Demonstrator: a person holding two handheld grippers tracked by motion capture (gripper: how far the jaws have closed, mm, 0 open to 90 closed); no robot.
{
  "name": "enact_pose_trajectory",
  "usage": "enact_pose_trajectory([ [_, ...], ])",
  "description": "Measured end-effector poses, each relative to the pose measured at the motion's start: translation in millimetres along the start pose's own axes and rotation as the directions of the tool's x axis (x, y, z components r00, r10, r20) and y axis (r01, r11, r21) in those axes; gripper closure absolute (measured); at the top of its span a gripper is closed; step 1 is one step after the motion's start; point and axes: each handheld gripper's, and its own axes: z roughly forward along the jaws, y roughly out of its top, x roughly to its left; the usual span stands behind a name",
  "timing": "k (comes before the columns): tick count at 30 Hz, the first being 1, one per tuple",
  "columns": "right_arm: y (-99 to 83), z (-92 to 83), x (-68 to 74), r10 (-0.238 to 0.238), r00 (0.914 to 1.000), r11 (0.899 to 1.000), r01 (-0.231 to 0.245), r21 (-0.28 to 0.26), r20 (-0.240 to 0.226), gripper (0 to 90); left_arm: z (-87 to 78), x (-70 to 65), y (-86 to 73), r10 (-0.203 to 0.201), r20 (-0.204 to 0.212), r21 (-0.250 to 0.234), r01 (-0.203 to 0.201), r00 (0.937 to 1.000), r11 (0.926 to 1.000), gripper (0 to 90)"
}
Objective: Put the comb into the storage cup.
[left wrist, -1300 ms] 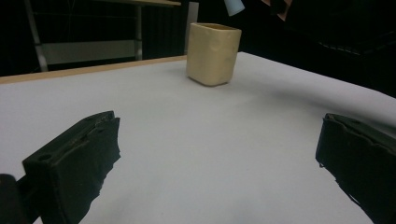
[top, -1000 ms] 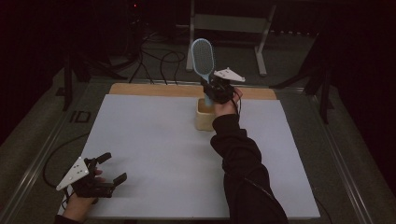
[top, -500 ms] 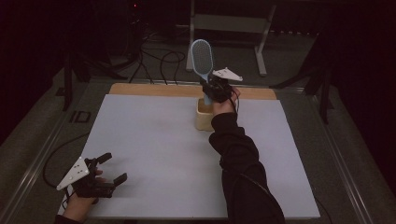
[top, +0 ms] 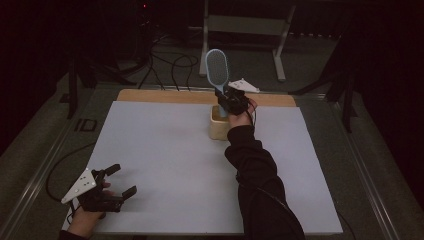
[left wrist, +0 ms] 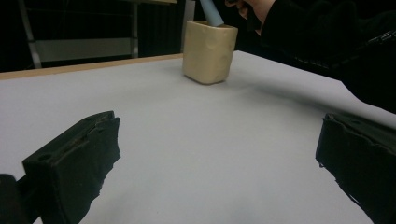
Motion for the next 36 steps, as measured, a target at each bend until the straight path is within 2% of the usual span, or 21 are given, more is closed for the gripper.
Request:
enact_pose_trajectory([
  [7,-9.7,0.4,-2.6,0.008,0.9999,1.0,-0.007,0.015,-0.008,70.4,-0.1,0.6,-0.1,-0.005,-0.001,-0.002,0.005,1.0,1.0,0.0],
  [15,-20.0,-3.2,-2.4,-0.001,0.9997,1.0,0.001,0.005,-0.023,70.3,0.5,0.8,-0.3,-0.005,0.0,-0.001,0.005,1.0,1.0,0.0],
  [22,-30.1,-6.6,-1.9,-0.024,0.9993,1.0,0.024,-0.007,-0.03,70.1,0.8,1.1,-0.7,-0.008,0.0,-0.002,0.008,1.0,1.0,0.0],
  [32,-34.8,-11.8,-2.3,-0.054,0.9974,0.998,0.053,-0.016,-0.048,69.2,0.9,1.1,-0.8,-0.006,-0.001,0.003,0.006,1.0,1.0,0.0],
  [33,-35.0,-12.0,-3.0,-0.052,0.9967,0.999,0.051,-0.014,-0.062,66.4,0.9,1.1,-0.8,-0.007,-0.001,0.003,0.007,1.0,1.0,0.0],
  [34,-35.4,-12.2,-4.3,-0.045,0.9948,0.999,0.044,-0.013,-0.091,55.5,0.9,1.1,-0.8,-0.007,-0.001,0.003,0.007,1.0,1.0,0.0],
  [36,-37.4,-12.8,-5.1,-0.043,0.9927,0.999,0.044,0.001,-0.113,46.4,1.0,1.2,-0.9,-0.009,0.0,0.003,0.009,1.0,1.0,0.0],
])
